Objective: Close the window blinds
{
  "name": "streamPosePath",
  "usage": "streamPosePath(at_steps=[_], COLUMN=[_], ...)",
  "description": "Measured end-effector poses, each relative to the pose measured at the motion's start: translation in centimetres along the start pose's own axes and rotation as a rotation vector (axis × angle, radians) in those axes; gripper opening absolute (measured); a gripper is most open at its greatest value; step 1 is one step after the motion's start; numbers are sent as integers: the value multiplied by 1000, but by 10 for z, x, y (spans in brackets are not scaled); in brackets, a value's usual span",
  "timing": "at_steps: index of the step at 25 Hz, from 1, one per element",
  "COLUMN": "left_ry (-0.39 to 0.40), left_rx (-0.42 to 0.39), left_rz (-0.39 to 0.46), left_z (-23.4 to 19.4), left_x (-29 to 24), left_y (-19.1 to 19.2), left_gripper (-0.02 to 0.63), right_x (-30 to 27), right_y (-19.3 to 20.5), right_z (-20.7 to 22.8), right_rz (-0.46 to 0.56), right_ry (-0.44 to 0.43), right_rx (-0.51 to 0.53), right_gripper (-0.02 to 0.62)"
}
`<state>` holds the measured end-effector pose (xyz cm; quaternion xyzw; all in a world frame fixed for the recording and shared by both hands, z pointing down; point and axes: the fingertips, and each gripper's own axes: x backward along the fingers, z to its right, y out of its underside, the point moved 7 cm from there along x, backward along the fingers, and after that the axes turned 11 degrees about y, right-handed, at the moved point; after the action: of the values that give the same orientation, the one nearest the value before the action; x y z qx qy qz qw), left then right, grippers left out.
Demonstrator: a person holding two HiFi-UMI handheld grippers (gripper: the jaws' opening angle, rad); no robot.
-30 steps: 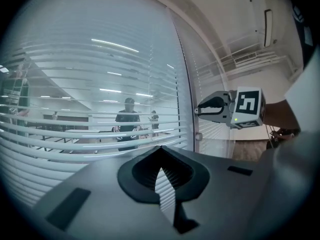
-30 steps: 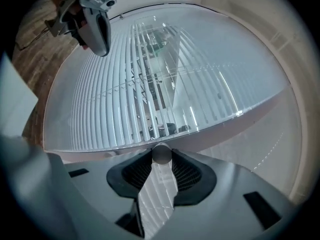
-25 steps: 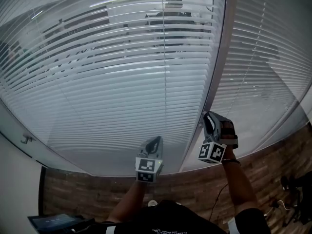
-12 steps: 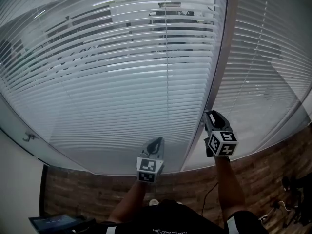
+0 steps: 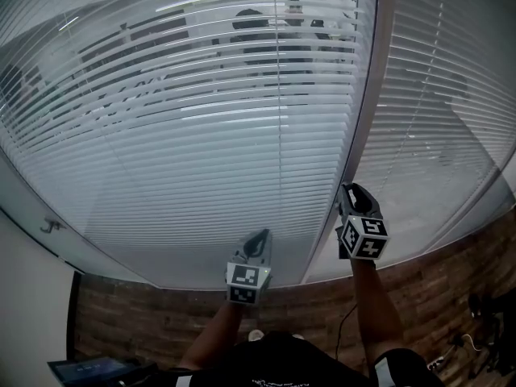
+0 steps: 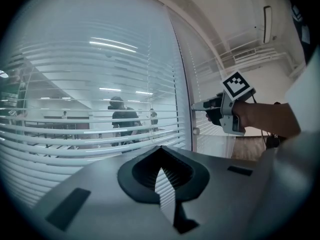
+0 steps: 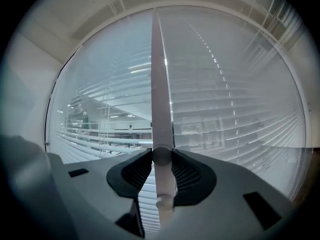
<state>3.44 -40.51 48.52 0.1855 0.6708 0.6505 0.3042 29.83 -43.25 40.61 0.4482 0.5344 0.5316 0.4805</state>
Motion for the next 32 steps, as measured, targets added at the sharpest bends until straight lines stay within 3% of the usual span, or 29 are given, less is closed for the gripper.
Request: streamPosePath(at_steps=[4, 13, 18, 23, 25, 27, 32], left_ry=[-2, 17, 5, 7, 10, 22, 16], left_rx=[6, 23, 12, 6, 13, 21, 19], left_rz=[-4, 13, 8, 17, 12, 13, 8], left_z=[-1, 3, 1, 3, 3, 4, 2], left_x=[1, -3, -3, -6, -5, -5, -5], left_y=[1, -2, 1, 0, 1, 0, 3], left_gripper=[-5, -5, -5, -5, -5, -5, -5], right_x=[1, 5, 6, 5, 4, 6, 10], right_y=[0, -7, -8, -3, 1, 0, -2], right_z=[-3, -16, -24, -20, -21, -20, -6], right_rz=[21, 68, 82, 84, 89, 92, 100], right_ry=[4, 9, 22, 35, 37, 26, -59], right_rx=[169, 675, 864, 948, 950, 867, 370], right_gripper=[124, 124, 124, 126, 126, 126, 126])
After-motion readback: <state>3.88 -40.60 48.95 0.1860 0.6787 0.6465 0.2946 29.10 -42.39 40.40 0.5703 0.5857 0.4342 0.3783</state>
